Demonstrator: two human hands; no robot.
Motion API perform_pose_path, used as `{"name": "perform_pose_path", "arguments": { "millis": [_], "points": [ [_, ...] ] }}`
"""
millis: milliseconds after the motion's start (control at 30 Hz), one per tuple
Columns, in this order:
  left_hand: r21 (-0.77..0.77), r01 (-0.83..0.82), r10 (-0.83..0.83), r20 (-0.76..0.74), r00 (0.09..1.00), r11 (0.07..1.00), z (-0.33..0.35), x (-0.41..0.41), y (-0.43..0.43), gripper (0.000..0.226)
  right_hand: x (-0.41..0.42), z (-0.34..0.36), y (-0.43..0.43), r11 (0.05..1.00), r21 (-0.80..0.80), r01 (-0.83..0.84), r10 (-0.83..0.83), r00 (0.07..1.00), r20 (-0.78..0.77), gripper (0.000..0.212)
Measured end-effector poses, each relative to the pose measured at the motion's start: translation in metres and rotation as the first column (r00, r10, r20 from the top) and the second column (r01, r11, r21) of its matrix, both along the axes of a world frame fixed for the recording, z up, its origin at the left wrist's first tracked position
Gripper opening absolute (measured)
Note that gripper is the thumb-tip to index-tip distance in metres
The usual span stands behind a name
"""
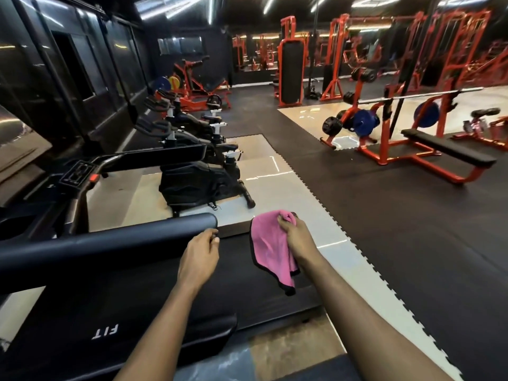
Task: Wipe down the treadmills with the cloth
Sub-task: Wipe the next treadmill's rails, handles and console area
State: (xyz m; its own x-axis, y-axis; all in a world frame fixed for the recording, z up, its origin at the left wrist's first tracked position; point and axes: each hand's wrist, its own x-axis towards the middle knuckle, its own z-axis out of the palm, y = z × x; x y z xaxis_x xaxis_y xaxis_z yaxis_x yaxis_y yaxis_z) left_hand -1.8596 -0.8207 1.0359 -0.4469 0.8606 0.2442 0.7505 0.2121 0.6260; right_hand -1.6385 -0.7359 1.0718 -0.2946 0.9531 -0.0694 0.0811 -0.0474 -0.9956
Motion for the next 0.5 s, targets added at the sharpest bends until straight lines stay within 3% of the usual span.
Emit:
{"name": "perform_pose_path", "arguments": {
  "millis": [333, 500],
  "points": [
    [-0.049, -0.171, 0.176, 0.127, 0.976, 0.984, -0.037, -0.039, 0.163, 0.026, -0.044, -0.018, 0.171, 0.987, -0.074, -0.141, 0.147, 0.986, 0.078, 0.020],
    [-0.013, -0.214, 0.214, 0.141, 0.967, 0.977, -0.031, -0.061, 0.227, 0.021, -0.083, -0.015, 0.247, 0.975, -0.100, -0.197, 0.201, 0.979, 0.036, 0.022]
  ]
}}
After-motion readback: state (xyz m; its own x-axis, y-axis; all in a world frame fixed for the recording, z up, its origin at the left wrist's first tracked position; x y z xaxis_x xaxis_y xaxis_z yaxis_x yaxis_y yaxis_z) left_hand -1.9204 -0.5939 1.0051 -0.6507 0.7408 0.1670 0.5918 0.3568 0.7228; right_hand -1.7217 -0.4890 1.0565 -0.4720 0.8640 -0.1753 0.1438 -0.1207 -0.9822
